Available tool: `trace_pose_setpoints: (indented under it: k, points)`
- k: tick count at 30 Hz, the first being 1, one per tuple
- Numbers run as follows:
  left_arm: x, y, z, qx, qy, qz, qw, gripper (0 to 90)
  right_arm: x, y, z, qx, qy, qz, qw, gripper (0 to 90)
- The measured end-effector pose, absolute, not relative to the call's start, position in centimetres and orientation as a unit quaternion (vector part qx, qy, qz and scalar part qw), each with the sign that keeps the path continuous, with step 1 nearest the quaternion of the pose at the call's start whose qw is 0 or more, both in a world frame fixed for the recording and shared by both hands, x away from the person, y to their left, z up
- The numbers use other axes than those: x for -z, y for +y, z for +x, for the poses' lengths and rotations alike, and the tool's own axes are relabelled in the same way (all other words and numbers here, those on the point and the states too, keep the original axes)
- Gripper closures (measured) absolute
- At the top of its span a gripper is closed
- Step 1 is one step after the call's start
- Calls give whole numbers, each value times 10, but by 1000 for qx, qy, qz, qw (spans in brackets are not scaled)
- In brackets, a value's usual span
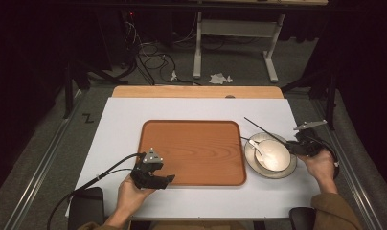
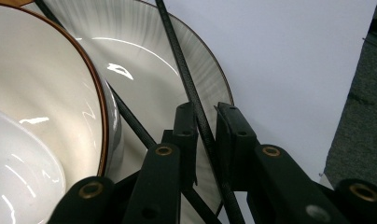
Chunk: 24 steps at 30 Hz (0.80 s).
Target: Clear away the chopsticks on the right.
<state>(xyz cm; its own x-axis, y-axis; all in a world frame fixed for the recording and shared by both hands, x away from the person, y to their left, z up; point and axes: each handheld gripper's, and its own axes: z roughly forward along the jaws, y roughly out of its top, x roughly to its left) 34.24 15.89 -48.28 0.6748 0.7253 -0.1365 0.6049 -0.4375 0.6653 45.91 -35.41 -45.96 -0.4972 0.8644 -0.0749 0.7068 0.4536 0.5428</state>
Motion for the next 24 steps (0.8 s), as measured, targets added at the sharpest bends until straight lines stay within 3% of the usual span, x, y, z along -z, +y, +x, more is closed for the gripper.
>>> trace_pose_setpoints:
  k: [5, 13, 24]
  points:
    - [482, 159, 342, -88, 394, 842, 357, 344, 460, -356, 458, -234, 830, 471, 185, 852]
    - [482, 159, 342, -87, 393, 843, 357, 343, 458, -359, 455, -240, 824, 474, 196, 863]
    - [482, 159, 342, -87, 393, 843, 357, 343, 425, -346, 439, -286, 814, 446, 237, 864]
